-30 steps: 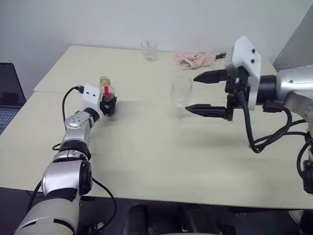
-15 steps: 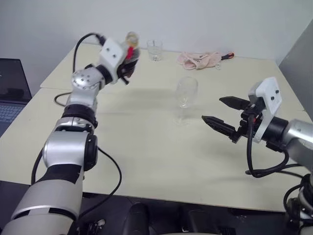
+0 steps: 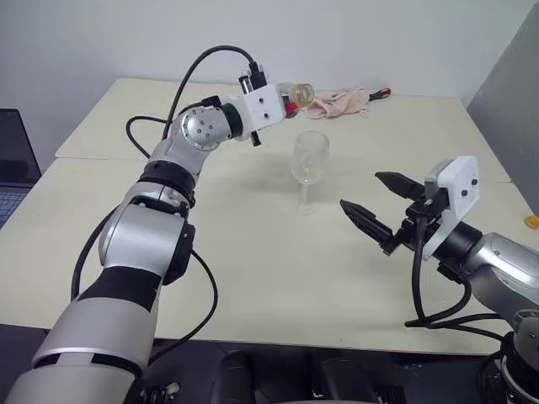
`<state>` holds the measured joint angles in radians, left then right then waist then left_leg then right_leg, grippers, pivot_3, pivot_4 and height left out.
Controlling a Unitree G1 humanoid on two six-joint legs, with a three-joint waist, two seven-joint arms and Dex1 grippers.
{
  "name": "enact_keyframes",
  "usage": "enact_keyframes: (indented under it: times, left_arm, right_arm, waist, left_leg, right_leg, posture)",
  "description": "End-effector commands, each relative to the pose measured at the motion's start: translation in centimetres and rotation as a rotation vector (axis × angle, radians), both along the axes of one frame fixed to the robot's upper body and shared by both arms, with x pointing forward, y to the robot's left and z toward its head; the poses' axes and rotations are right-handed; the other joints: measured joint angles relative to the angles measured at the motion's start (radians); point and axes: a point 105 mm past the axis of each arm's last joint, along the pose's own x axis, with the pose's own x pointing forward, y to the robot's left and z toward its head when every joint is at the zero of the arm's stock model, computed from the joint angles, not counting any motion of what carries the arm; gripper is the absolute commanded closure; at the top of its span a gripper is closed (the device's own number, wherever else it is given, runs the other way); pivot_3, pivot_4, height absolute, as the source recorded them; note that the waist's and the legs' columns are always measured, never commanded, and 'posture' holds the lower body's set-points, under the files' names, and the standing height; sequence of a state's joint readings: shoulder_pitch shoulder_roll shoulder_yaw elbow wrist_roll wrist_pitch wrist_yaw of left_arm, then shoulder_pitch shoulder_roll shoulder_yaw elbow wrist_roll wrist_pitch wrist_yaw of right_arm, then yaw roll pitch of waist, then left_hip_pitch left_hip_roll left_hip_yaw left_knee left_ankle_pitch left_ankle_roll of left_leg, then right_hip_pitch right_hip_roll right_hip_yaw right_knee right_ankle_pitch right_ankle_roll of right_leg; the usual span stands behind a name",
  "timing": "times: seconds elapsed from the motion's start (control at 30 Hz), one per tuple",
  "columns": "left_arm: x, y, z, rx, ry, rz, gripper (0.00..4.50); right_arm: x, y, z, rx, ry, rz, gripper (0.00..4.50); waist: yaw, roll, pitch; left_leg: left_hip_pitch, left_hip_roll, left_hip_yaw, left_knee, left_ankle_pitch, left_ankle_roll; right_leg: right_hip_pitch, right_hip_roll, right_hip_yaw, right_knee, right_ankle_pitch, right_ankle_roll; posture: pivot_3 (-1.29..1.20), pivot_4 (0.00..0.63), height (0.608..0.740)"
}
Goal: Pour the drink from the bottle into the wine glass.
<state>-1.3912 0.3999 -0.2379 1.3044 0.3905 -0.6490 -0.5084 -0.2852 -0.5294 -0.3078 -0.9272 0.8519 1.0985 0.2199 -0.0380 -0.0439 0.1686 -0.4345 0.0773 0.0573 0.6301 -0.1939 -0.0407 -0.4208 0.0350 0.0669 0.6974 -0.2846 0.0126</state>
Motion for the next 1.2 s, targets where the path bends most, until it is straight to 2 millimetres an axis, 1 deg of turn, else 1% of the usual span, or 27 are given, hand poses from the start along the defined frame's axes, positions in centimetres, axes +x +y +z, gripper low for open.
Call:
enact_keyframes:
  times: [0.03, 0.2, 0.37, 0.6, 0.9, 1.0, 1.2]
  left_arm:
    - [-0.1, 0.3, 2.8, 0.0, -0.11, 0.017, 3.48]
    - [-0.2, 0.7, 3.3, 0.089, -0.193, 0.036, 3.48]
    - [-0.2, 0.8, 3.5, 0.166, -0.263, 0.05, 3.5]
    - [-0.1, 0.7, 3.4, 0.264, -0.337, 0.063, 3.5]
    - [0.1, 1.1, 3.4, 0.295, -0.354, 0.09, 3.5]
    - [0.1, 0.9, 3.9, 0.295, -0.377, 0.09, 3.5]
    - [0.0, 0.7, 4.1, 0.335, -0.404, 0.087, 3.5]
  right_arm:
    - [-1.1, 0.4, 0.8, 0.003, -0.056, 0.026, 0.0]
    - [-0.8, -0.1, 1.4, 0.024, -0.084, 0.011, 0.0]
    - [-0.8, -0.2, 1.1, 0.022, -0.075, 0.011, 0.0]
    - [-0.9, -1.2, 1.0, -0.006, -0.063, -0.005, 0.0]
    - [-0.8, -1.6, 0.9, -0.026, -0.055, -0.012, 0.0]
    - [-0.9, -1.9, 0.8, -0.042, -0.054, -0.021, 0.0]
    - [-0.7, -2.2, 0.9, -0.064, -0.064, -0.04, 0.0]
  waist:
    - [0.0, 0.0, 0.0]
    - [0.001, 0.0, 0.0]
    - [0.007, 0.0, 0.0]
    - [0.007, 0.0, 0.0]
    - [0.007, 0.0, 0.0]
    - [0.007, 0.0, 0.0]
    - [0.007, 0.0, 0.0]
  left_leg:
    - [0.0, 0.0, 0.0, 0.0, 0.0, 0.0]
    - [0.0, 0.0, 0.0, 0.0, 0.0, 0.0]
    - [0.0, 0.0, 0.0, 0.0, 0.0, 0.0]
    - [0.0, -0.001, 0.0, 0.0, 0.0, 0.0]
    - [0.0, -0.001, 0.0, 0.0, 0.0, 0.0]
    - [0.0, -0.001, 0.0, 0.0, 0.0, 0.0]
    - [0.0, -0.001, 0.0, 0.0, 0.0, 0.0]
  right_leg:
    - [0.0, 0.0, 0.0, 0.0, 0.0, 0.0]
    - [0.0, 0.0, -0.001, 0.0, 0.0, 0.0]
    - [0.0, -0.001, -0.001, 0.0, 0.0, 0.0]
    - [0.0, -0.001, 0.0, 0.0, 0.0, 0.0]
    - [0.0, -0.001, 0.0, 0.001, 0.0, 0.0]
    - [0.0, -0.001, 0.0, 0.001, 0.0, 0.0]
    - [0.0, -0.001, 0.0, 0.001, 0.0, 0.0]
  posture:
    - [0.0, 0.15, 0.74]
    - [0.0, 0.15, 0.74]
    - [0.0, 0.15, 0.74]
    - [0.0, 0.15, 0.74]
    - [0.0, 0.15, 0.74]
    - [0.0, 0.15, 0.74]
    - [0.0, 0.15, 0.74]
